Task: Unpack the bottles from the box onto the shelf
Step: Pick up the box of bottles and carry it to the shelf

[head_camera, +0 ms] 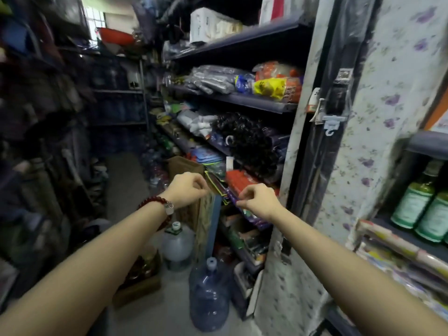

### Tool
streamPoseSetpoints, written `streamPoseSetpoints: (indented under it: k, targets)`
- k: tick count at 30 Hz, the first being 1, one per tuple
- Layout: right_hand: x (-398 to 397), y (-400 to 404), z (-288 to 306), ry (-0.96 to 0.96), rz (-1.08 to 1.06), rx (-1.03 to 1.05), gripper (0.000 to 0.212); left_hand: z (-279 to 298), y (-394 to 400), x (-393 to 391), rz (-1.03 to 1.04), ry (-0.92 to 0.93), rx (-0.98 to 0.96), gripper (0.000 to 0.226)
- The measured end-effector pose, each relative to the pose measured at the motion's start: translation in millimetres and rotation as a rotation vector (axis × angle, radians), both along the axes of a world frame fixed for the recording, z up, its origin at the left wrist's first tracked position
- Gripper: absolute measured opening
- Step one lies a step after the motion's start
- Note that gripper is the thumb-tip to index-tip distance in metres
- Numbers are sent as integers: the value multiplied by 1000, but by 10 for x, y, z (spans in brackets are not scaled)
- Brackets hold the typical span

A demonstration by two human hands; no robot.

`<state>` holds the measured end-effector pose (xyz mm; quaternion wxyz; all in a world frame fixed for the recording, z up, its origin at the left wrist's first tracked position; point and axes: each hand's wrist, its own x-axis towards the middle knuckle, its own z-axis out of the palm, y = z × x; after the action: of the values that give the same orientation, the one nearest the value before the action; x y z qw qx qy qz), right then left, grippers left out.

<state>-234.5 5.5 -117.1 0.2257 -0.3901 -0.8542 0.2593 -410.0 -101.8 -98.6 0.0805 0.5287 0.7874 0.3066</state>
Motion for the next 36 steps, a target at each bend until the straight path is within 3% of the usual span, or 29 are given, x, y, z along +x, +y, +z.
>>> streamPoseSetpoints:
  k: [5,25,36]
  targets:
    - [-659,7,-417,-14,111,-95,12,-387,-110,-499,89,-59,-40,15]
    - [-3426,1016,-2055,-310,493,-332,25,-1969,387,-2677,543,-342,-218,12]
    - [-5158,1303,-2908,-469,530,-363,22,-2750,672,-4431,597,-435,-270,19]
